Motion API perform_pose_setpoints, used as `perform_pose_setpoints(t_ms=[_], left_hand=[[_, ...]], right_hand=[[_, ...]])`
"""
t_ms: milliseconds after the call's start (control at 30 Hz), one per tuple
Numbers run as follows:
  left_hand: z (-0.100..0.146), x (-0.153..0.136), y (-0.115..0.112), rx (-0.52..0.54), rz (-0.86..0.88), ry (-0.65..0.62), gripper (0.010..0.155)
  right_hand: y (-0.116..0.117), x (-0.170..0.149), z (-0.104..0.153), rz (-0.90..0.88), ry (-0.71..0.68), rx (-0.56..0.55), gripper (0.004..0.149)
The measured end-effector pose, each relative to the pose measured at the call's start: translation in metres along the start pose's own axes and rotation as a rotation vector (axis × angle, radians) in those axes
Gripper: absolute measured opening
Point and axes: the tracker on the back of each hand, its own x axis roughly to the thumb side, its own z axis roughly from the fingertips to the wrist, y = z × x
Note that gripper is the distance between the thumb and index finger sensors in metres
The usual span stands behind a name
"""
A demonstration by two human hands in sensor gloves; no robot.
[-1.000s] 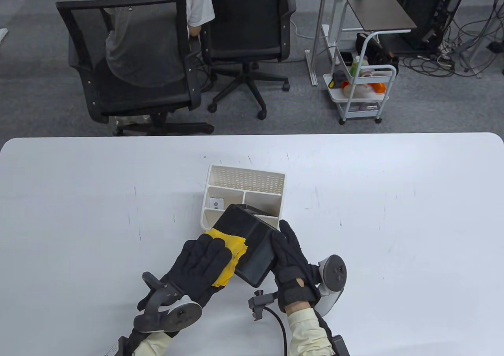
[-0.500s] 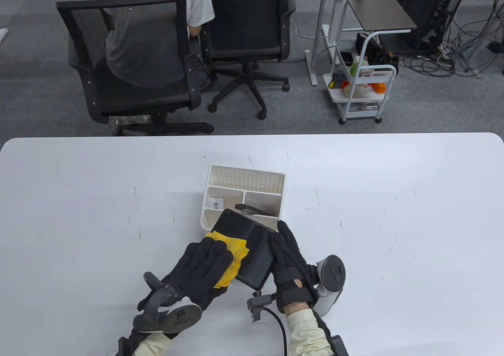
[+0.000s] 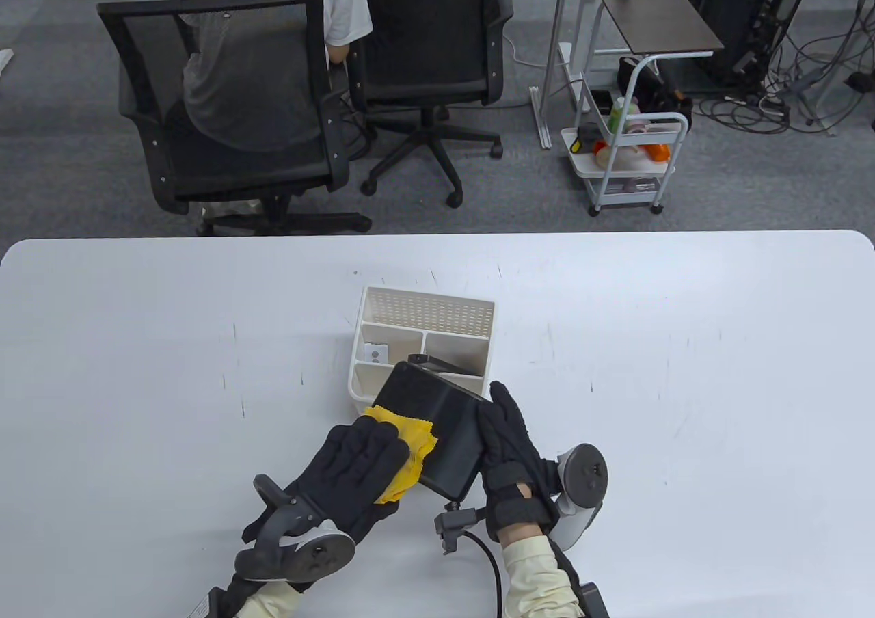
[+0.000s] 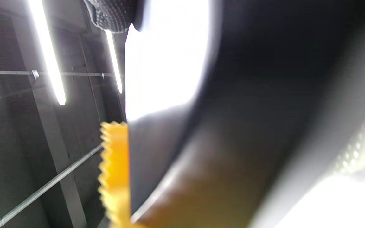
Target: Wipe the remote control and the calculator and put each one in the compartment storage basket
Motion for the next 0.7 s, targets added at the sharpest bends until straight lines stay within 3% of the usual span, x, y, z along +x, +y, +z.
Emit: perform_pose_setpoints(t_ms=[100,300,400,533,700], left_hand=[[0.001,-0.006,0.001,-0.007,0.013,0.042,0.062],[0.007,-0.029,0.003,-0.003,0.072,0.17,0.061],[0.007,-0.029,0.003,0.004,0.117,0.156,0.061],[0.003,-0.014,0.004,0.003,0.052,0.073,0.061],[0.001,-0.015,0.0,-0.018,0.057,0.106,0.062]], right_hand=[[0.009,0.001,0.0,0.043,-0.004,0.095,0.068],[0.011,0.002,0.003,-0.004,-0.016,0.036,0.067],[0.006,0.004,0.003,-0.006,-0.035,-0.001,0.068],[0.0,0.003,0.002,-0.006,-0.032,-0.032,0.067],[0.006,0.001,0.002,0.022,-0.02,0.038,0.067]])
